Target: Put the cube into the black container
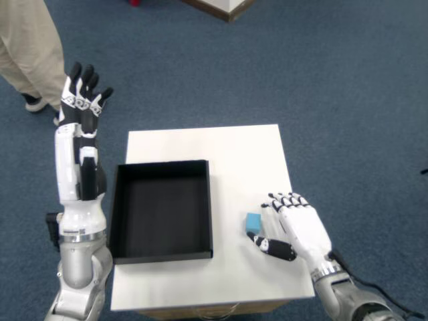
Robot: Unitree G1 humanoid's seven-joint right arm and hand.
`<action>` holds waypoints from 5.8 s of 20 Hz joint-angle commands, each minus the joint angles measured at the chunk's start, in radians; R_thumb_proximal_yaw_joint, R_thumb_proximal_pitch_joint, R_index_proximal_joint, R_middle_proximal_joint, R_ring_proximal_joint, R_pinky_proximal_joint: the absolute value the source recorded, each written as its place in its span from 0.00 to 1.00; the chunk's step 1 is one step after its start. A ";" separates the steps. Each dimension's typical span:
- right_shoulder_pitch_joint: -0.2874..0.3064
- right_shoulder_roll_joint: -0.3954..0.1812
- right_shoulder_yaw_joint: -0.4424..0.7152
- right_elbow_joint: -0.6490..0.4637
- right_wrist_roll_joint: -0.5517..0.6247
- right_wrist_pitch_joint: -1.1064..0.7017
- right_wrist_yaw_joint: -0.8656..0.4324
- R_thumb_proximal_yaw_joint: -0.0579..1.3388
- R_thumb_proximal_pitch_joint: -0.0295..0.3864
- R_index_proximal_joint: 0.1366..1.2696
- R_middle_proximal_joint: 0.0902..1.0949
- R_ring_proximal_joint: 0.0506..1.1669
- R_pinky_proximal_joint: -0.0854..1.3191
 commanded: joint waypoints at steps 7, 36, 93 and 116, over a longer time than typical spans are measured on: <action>-0.015 -0.019 -0.025 -0.022 0.037 0.034 0.012 0.42 0.06 0.33 0.16 0.19 0.20; -0.026 0.031 -0.042 -0.043 0.032 0.084 0.051 0.42 0.08 0.32 0.14 0.18 0.20; -0.057 0.031 -0.069 -0.039 0.013 0.079 0.057 0.45 0.25 0.44 0.17 0.20 0.24; -0.059 0.030 -0.068 -0.040 -0.006 0.048 0.023 0.50 0.30 0.47 0.16 0.20 0.24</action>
